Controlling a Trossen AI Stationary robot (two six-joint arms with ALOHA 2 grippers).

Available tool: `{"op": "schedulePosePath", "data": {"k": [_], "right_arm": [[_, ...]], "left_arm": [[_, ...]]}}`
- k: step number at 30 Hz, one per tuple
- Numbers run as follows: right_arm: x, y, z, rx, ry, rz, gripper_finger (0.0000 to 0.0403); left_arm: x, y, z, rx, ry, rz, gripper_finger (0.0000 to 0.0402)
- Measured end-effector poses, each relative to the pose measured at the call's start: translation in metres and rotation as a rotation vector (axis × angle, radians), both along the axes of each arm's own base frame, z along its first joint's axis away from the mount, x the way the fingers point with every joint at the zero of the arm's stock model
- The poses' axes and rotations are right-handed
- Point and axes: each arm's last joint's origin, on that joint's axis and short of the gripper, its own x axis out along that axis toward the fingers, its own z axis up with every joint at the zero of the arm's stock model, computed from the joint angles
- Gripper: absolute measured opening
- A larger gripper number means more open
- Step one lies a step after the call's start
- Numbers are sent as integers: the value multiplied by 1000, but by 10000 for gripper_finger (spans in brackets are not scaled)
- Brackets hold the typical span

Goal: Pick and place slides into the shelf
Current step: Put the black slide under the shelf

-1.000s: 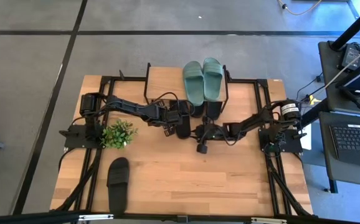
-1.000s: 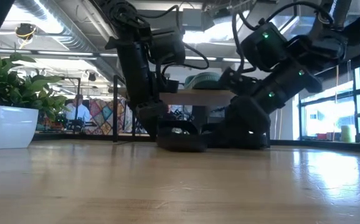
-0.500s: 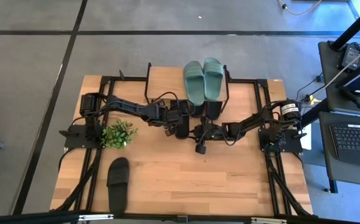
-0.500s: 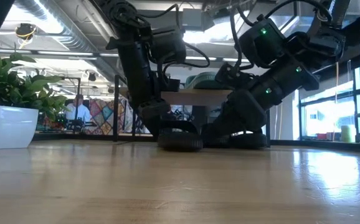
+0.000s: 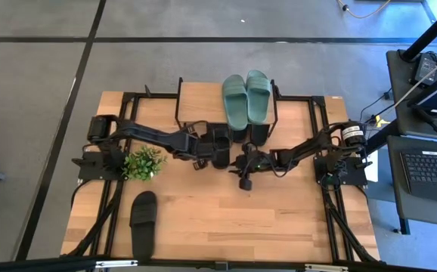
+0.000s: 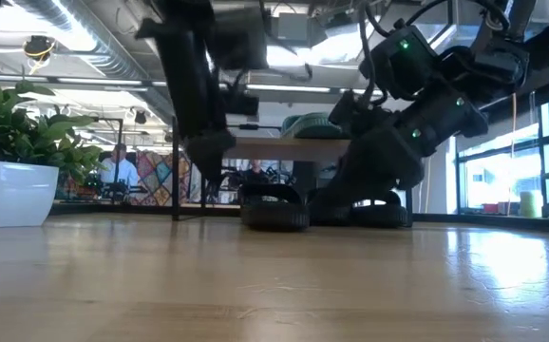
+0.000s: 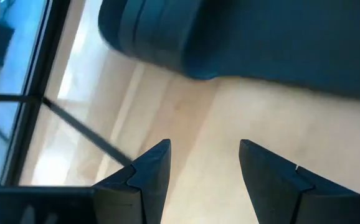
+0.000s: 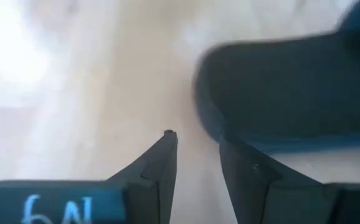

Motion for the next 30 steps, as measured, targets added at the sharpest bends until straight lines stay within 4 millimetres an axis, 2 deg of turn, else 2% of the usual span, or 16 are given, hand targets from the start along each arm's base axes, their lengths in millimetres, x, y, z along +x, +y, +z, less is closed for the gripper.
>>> {"op": "schedulePosePath", "data": {"k": [4,7,14,17,23,30], "right_arm": [[-7,2,14,46,5,66,122],[-21,2,29,50,51,73,122],[-70,-1,68,32,90,83,122],[-92,-3,76,33,74,83,122],[-127,-6,71,35,7,71,122],[-150,-9,59,30,-33,-10,122]], "left_arm": [[2,-21,12,-13,-100,-36,181],[8,-37,20,-39,-205,-81,181],[29,-66,23,-102,-416,-205,181],[33,-73,23,-135,-453,-245,181],[43,-79,5,-209,-455,-282,181],[53,-81,-18,-229,-458,-264,181]]}}
